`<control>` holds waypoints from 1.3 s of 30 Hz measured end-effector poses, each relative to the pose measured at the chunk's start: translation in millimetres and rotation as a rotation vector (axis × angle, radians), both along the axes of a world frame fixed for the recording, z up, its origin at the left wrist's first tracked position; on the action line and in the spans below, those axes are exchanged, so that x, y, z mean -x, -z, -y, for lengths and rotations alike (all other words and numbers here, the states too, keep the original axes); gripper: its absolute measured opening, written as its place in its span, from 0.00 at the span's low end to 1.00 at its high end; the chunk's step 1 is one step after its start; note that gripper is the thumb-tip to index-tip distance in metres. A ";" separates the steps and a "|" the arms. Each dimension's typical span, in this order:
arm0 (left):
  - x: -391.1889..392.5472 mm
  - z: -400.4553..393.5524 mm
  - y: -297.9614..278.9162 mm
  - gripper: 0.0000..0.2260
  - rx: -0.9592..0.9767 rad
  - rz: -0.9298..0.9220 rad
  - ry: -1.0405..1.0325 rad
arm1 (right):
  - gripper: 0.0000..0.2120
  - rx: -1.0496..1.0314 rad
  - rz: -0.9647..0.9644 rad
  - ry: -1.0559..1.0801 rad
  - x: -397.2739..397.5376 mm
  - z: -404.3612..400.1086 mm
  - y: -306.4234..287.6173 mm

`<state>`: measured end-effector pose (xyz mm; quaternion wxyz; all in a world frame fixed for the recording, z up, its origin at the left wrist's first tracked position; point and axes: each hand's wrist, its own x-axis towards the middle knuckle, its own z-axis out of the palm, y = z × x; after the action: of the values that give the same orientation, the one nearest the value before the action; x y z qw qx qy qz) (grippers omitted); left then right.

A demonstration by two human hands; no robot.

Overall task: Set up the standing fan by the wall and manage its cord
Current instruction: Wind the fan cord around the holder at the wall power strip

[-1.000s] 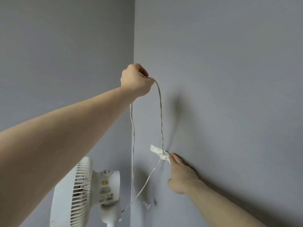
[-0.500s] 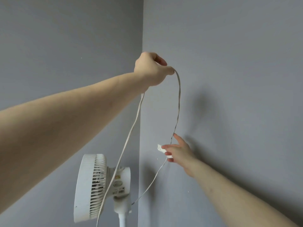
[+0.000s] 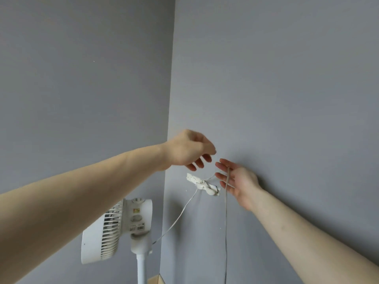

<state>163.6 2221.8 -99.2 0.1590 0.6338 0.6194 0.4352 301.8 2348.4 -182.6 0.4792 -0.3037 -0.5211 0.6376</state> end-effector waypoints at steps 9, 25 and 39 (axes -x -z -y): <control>52.6 -85.0 114.1 0.23 0.100 -0.456 -0.283 | 0.17 -0.163 0.173 0.124 -28.7 -18.6 33.8; 60.3 -181.7 211.9 0.31 -0.191 -0.574 -0.252 | 0.29 -0.493 0.714 0.254 -51.1 -40.5 112.5; 62.8 -203.7 226.6 0.20 -0.528 -0.528 -0.334 | 0.35 -0.305 0.918 0.084 -25.5 -56.9 183.4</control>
<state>100.8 2425.5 -325.8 -0.2466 0.6337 0.6002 0.4212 327.3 2405.3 -366.1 0.2643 -0.5008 -0.7536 0.3339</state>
